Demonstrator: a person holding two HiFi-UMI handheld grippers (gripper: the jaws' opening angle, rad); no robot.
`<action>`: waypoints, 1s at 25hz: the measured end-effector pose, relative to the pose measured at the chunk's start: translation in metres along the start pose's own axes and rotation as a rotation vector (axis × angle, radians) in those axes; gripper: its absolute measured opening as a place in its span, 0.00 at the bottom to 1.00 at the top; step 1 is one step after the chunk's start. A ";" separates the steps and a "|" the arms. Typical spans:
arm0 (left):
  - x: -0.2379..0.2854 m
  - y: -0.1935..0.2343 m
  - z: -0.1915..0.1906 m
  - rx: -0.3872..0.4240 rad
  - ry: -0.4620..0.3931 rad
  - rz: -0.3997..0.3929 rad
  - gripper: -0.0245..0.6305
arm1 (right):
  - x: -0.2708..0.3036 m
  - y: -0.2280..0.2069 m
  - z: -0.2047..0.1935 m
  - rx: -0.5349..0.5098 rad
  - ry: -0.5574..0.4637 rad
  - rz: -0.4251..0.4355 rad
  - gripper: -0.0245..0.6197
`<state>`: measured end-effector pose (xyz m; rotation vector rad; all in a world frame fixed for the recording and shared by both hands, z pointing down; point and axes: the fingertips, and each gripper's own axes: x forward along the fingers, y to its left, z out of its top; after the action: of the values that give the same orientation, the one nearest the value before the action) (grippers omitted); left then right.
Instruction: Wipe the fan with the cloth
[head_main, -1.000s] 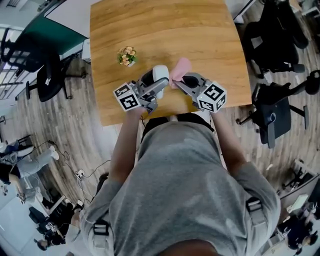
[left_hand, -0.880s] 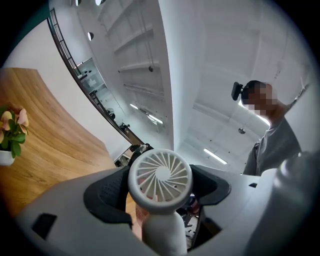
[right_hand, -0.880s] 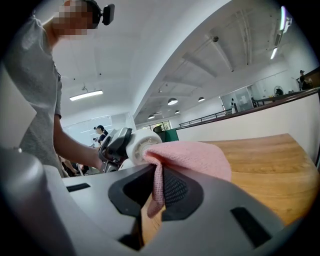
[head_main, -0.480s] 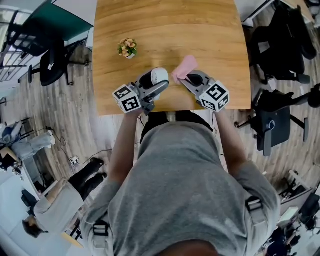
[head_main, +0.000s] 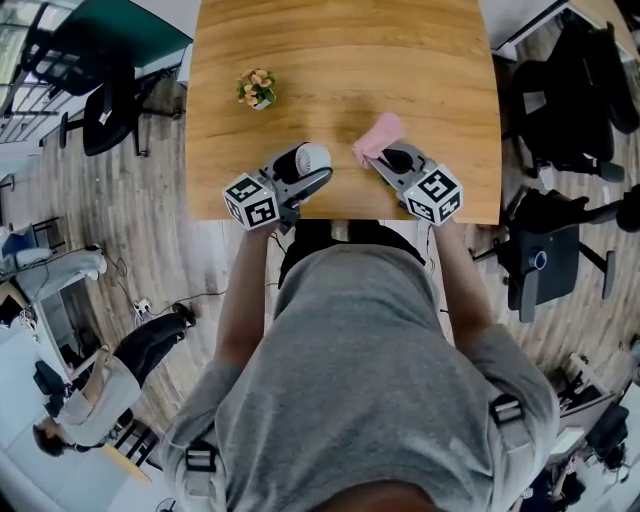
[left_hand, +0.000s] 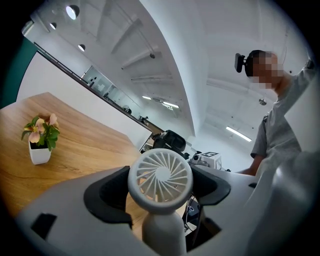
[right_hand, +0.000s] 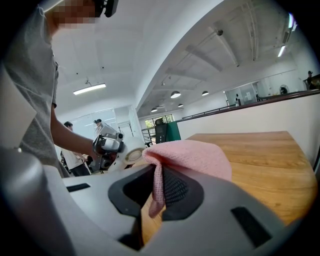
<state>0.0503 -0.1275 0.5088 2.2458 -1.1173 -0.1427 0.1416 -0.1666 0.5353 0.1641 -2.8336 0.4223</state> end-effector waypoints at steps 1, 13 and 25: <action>-0.002 0.001 -0.002 0.001 0.003 0.011 0.60 | -0.001 0.000 -0.002 0.002 0.003 0.001 0.09; -0.017 0.006 -0.017 0.040 0.042 0.110 0.60 | -0.003 0.003 -0.023 -0.023 0.045 0.021 0.09; -0.023 0.010 -0.033 0.082 0.103 0.187 0.60 | -0.003 0.007 -0.033 -0.046 0.067 0.019 0.09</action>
<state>0.0401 -0.0993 0.5371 2.1780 -1.2902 0.0956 0.1518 -0.1496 0.5632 0.1118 -2.7784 0.3597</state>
